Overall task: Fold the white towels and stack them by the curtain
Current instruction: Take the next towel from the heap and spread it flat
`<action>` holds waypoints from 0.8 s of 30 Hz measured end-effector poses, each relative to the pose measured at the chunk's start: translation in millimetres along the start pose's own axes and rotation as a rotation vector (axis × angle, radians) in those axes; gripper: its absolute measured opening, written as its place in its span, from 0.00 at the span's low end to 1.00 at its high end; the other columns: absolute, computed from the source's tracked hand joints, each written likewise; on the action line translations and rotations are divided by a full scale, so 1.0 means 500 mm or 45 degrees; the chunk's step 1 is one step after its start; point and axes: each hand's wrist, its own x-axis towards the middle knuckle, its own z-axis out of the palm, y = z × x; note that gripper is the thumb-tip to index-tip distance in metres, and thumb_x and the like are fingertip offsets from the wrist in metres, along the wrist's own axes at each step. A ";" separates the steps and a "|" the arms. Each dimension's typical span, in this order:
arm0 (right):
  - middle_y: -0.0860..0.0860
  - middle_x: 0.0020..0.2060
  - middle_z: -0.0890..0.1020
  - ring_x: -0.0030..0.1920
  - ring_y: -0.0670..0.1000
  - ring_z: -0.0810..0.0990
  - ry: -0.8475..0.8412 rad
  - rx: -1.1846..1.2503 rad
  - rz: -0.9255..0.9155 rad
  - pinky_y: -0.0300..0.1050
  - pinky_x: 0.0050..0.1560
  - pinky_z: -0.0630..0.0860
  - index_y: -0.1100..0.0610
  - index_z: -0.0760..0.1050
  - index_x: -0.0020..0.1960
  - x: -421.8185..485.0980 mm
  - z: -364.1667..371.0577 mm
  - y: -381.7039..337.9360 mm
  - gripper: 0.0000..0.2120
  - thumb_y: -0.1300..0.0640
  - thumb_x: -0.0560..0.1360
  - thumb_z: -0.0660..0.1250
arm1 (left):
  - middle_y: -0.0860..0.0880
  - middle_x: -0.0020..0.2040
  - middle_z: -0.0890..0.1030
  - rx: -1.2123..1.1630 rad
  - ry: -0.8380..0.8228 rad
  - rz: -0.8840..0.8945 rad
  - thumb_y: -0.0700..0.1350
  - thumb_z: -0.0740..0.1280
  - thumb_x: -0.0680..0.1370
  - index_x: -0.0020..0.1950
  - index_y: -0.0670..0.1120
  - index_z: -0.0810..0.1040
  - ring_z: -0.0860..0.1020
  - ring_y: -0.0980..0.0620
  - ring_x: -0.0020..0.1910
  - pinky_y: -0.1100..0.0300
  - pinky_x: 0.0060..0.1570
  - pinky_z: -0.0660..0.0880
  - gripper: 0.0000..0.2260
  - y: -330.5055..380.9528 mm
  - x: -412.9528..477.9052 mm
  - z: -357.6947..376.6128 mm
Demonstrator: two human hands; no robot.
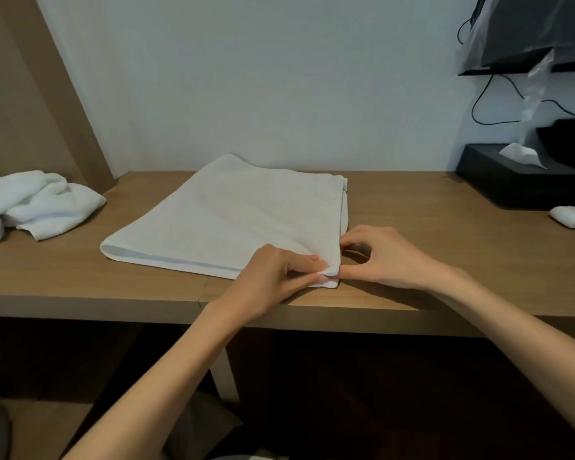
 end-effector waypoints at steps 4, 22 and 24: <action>0.31 0.49 0.77 0.52 0.28 0.74 -0.105 0.143 0.076 0.29 0.57 0.69 0.45 0.70 0.57 -0.011 -0.020 0.012 0.24 0.43 0.66 0.75 | 0.55 0.59 0.80 0.100 -0.071 0.091 0.51 0.69 0.75 0.59 0.52 0.81 0.71 0.68 0.62 0.73 0.61 0.68 0.13 -0.001 -0.004 -0.004; 0.50 0.43 0.85 0.42 0.48 0.82 0.145 -0.400 -0.455 0.44 0.43 0.80 0.55 0.83 0.54 -0.064 0.024 -0.065 0.09 0.56 0.74 0.70 | 0.59 0.43 0.84 -0.132 0.108 -0.117 0.51 0.76 0.69 0.44 0.54 0.86 0.80 0.66 0.50 0.69 0.52 0.75 0.06 -0.009 -0.017 -0.016; 0.49 0.40 0.84 0.39 0.49 0.81 0.177 -0.425 -0.432 0.47 0.41 0.80 0.55 0.83 0.52 -0.058 0.026 -0.066 0.08 0.57 0.73 0.69 | 0.63 0.43 0.83 -0.040 0.138 -0.137 0.49 0.75 0.71 0.45 0.55 0.86 0.80 0.67 0.48 0.70 0.52 0.75 0.04 -0.019 -0.031 -0.039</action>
